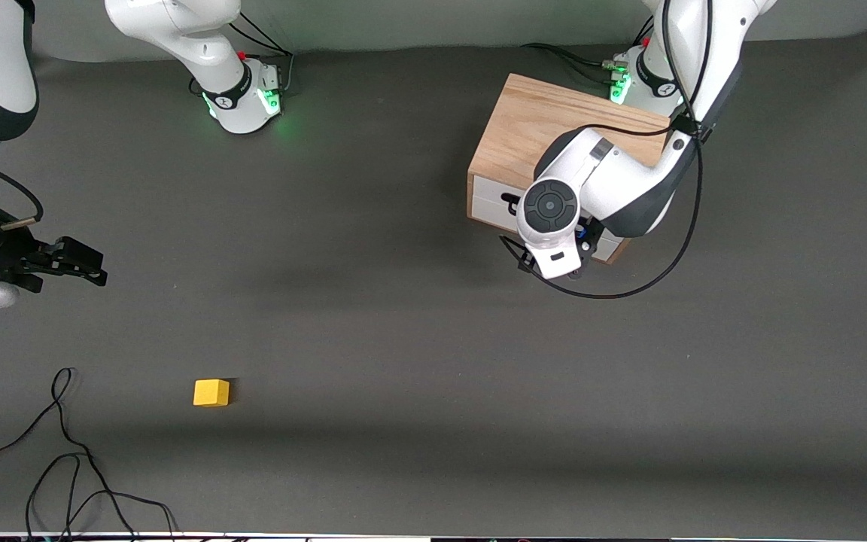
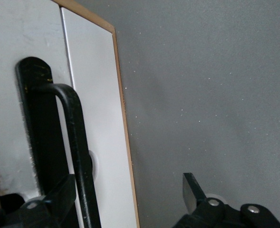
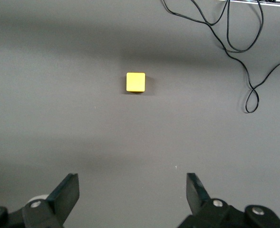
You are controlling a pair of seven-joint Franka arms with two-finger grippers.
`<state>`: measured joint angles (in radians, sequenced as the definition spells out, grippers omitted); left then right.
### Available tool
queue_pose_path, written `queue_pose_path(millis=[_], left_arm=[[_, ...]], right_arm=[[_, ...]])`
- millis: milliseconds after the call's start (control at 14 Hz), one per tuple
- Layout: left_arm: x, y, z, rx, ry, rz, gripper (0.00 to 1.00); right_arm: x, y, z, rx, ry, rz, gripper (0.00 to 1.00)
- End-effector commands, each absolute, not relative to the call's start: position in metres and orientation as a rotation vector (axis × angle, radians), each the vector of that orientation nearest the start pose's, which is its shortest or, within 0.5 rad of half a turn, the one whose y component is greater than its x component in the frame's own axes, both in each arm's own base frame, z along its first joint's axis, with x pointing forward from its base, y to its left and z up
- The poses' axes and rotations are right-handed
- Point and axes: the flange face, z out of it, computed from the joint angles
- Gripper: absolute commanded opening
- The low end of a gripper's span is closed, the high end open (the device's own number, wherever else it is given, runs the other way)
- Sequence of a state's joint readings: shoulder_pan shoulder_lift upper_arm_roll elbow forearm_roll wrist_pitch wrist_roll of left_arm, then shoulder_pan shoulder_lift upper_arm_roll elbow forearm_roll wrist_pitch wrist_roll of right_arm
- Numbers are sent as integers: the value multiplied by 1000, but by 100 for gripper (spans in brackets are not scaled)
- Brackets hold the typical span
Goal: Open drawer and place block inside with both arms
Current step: 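Pull the drawer open by its handle with the left gripper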
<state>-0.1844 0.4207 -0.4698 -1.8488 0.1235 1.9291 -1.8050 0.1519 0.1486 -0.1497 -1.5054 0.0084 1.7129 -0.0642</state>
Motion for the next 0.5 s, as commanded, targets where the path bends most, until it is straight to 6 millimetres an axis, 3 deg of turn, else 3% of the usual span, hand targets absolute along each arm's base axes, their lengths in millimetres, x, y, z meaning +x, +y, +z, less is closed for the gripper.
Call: queue_pose_path(millis=[0,429], left_arm=[[498,-350,299,-2459,-1523,205,100],[515,-357,296,-2440,-1589,206,100]], right_arm=[[606,17,584,-3163,-95,-80,100],[604,11,570,-3158,-72,-31,100]])
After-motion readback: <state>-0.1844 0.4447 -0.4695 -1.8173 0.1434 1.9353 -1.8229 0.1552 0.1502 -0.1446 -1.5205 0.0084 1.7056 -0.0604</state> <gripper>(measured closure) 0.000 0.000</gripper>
